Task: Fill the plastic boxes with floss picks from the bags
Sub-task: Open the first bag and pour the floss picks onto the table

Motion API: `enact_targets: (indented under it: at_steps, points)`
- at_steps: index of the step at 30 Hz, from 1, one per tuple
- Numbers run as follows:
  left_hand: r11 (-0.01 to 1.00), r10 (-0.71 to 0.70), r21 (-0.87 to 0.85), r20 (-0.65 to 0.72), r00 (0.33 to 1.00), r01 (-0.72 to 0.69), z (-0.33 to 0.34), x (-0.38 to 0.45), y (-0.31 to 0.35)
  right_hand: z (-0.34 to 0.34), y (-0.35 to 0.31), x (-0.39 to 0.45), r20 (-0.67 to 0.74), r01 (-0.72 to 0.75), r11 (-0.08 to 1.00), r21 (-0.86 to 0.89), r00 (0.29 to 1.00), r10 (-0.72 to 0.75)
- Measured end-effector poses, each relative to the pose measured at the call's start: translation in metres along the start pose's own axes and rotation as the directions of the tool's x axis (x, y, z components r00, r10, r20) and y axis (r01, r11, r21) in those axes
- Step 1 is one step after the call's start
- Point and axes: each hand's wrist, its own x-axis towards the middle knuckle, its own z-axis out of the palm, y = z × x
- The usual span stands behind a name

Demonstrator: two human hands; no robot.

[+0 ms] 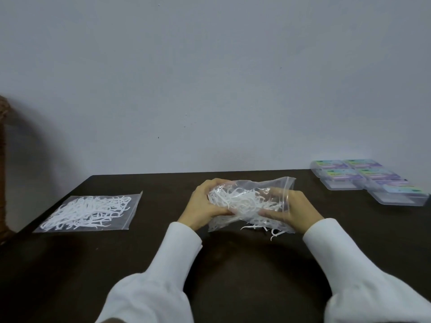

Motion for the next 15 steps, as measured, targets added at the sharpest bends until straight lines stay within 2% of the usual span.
enact_targets:
  at_steps: [7,15]
  points:
    - [1.0,-0.014,-0.013,-0.004,1.0,0.014,-0.0009,-0.0001,-0.0006,-0.0012,-0.0027,-0.0055,-0.149,0.031,0.969,0.245,0.989,0.006]
    - [0.997,-0.076,-0.03,-0.066,0.995,0.074,-0.008,0.002,-0.0069,-0.0025,-0.0026,-0.0054,-0.227,0.047,0.935,0.351,0.973,0.036]
